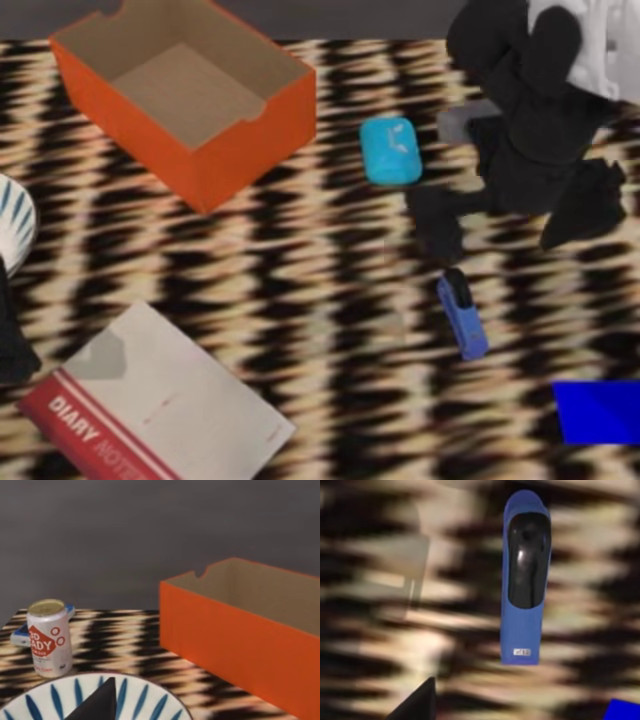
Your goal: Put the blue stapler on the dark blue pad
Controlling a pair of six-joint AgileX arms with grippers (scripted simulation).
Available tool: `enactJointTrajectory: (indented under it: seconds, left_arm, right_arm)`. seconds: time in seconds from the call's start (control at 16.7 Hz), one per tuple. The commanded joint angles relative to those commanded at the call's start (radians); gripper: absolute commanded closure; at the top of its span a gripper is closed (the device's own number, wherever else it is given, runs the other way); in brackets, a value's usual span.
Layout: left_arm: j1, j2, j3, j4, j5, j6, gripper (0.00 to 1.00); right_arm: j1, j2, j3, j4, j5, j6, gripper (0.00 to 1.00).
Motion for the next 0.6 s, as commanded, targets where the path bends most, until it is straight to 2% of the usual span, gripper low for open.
enactJointTrajectory:
  seconds: [0.24,0.6]
  left_arm:
    - [0.0,0.0,0.0,0.0,0.0,0.0,0.0]
    - [0.0,0.0,0.0,0.0,0.0,0.0,0.0]
  right_arm:
    - [0.029,0.097,0.092,-0.058,0.002,0.016,0.0]
    - [0.024,0.096,0.088,-0.053,0.001,0.014,0.0]
